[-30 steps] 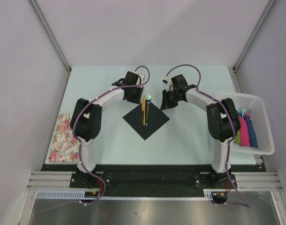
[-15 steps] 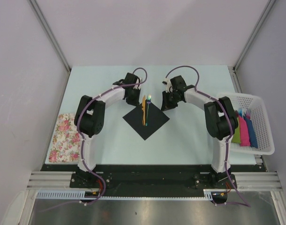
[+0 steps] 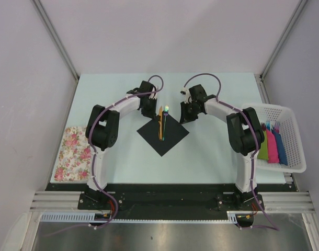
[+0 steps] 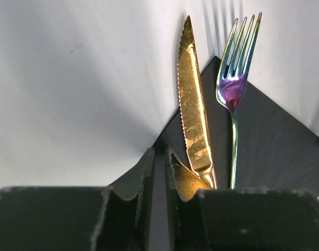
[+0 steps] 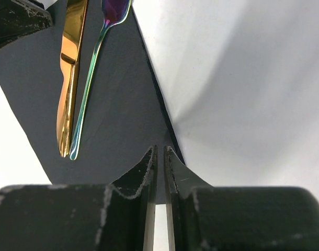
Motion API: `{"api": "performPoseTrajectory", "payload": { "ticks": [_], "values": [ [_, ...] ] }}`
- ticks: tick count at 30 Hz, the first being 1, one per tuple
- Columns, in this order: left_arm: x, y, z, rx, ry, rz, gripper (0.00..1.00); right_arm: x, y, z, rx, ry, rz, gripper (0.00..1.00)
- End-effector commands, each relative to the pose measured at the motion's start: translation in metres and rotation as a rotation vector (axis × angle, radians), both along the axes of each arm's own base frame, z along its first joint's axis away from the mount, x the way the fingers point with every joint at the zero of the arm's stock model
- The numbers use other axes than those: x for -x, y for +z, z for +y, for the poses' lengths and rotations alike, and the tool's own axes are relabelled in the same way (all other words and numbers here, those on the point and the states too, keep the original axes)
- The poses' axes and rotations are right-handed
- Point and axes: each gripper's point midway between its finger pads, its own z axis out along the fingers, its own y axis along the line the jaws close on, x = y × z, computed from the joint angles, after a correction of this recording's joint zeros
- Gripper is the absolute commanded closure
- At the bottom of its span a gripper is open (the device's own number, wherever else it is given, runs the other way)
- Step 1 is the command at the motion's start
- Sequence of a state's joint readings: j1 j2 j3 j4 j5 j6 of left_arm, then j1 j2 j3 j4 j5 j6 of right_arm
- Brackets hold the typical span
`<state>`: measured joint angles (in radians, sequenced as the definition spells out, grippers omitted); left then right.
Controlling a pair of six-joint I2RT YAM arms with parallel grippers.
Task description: Place the utensils on the paper napkin and roll it up
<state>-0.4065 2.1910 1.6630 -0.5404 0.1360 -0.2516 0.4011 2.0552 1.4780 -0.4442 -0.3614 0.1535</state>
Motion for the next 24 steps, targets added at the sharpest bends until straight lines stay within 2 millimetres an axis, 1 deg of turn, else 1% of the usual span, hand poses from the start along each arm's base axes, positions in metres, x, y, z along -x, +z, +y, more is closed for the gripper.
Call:
{"api": "performPoseTrajectory", "payload": {
  "ticks": [1, 4, 6, 9, 14, 21, 24],
  "values": [
    [-0.01, 0.001, -0.003, 0.021, 0.017, 0.001, 0.81, -0.011, 0.007, 0.005, 0.012, 0.016, -0.049, 0.86],
    [-0.008, -0.003, -0.002, 0.012, 0.018, 0.014, 0.8, -0.01, 0.005, 0.004, 0.024, 0.018, -0.049, 0.87],
    [-0.007, -0.004, 0.0, 0.004, 0.018, 0.015, 0.76, -0.011, 0.004, 0.002, 0.031, 0.012, -0.049, 0.87],
    [-0.009, -0.004, 0.003, -0.017, 0.027, 0.009, 0.74, -0.011, 0.001, 0.0, 0.038, 0.01, -0.045, 0.86],
    [-0.009, -0.004, 0.009, -0.044, 0.04, 0.0, 0.74, -0.011, 0.002, -0.001, 0.038, 0.005, -0.044, 0.87],
    [-0.008, -0.007, 0.008, -0.061, 0.031, -0.002, 0.73, -0.012, 0.0, -0.001, 0.038, 0.004, -0.041, 0.86],
    [-0.008, -0.007, 0.008, -0.074, 0.032, -0.006, 0.71, -0.01, 0.0, 0.0, 0.04, 0.01, -0.041, 0.86]
  ]
}}
